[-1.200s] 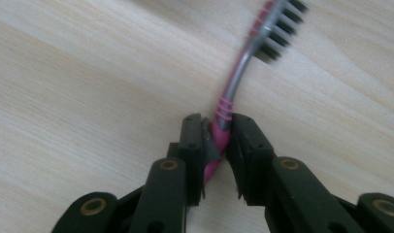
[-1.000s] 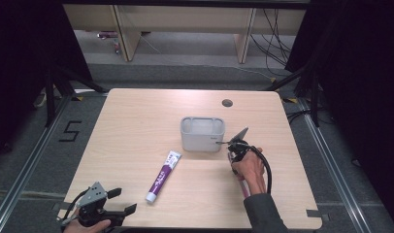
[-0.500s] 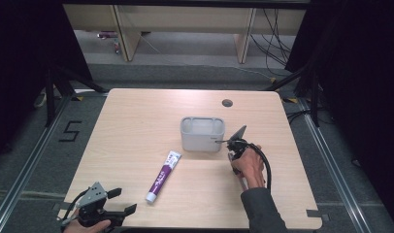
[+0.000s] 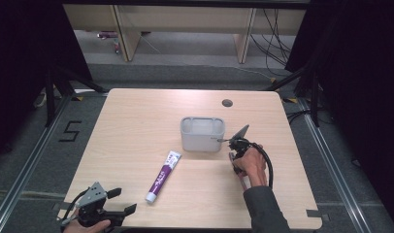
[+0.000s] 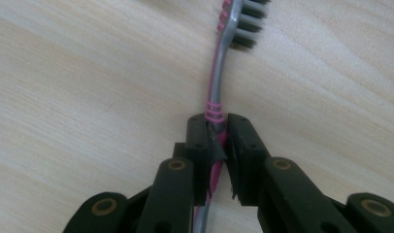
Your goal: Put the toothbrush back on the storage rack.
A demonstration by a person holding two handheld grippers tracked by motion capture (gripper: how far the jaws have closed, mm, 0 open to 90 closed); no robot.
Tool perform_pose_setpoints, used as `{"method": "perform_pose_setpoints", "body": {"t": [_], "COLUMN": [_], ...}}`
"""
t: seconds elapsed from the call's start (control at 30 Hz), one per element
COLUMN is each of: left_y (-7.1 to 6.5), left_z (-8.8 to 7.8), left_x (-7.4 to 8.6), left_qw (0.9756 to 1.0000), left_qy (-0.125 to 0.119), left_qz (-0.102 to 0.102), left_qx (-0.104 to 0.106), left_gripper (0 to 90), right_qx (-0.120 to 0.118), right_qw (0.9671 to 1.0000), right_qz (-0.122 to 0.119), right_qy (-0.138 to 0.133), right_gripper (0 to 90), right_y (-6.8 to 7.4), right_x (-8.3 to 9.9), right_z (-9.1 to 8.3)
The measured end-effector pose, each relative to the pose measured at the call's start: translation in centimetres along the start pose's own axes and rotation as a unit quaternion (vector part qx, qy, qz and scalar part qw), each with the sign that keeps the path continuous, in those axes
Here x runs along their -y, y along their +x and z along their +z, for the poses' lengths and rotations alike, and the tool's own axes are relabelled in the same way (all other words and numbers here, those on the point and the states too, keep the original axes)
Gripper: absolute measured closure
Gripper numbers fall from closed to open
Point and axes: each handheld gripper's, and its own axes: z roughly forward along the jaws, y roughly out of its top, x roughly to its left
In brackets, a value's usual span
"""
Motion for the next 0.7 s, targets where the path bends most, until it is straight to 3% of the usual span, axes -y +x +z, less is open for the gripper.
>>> {"method": "perform_pose_setpoints", "body": {"t": [0.13,0.23,0.43,0.47,0.57,0.67,0.7], "left_y": [0.0,0.0,0.0,0.0,0.0,0.0,0.0], "left_z": [0.0,0.1,0.0,0.0,0.0,0.1,0.1], "left_x": [0.0,0.0,0.0,0.0,-0.1,0.0,-0.1], "left_qw": [1.0000,1.0000,1.0000,1.0000,1.0000,1.0000,1.0000], "left_qy": [0.004,0.004,0.004,0.004,0.005,0.005,0.005], "left_qz": [0.002,0.000,0.002,0.001,0.001,0.001,0.001], "left_qx": [0.000,0.000,0.000,-0.001,-0.001,0.000,-0.001], "left_gripper": [16.1,16.1,16.1,16.1,16.1,16.1,16.1], "right_qx": [-0.009,-0.021,-0.021,-0.025,-0.027,-0.031,-0.027], "right_qw": [0.9995,0.9987,0.9948,0.9944,0.9902,0.9827,0.9806], "right_qz": [0.015,0.013,0.012,0.022,0.028,0.047,0.038], "right_qy": [-0.025,-0.045,-0.099,-0.100,-0.134,-0.176,-0.190], "right_gripper": [80.2,80.2,80.1,80.2,80.2,80.2,80.2], "right_y": [-0.6,-1.0,-1.6,-1.6,-1.9,-2.2,-2.6], "right_x": [0.5,0.6,0.6,0.7,0.8,1.2,1.4], "right_z": [-0.6,-1.7,-3.3,-3.8,-4.8,-5.9,-6.2]}}
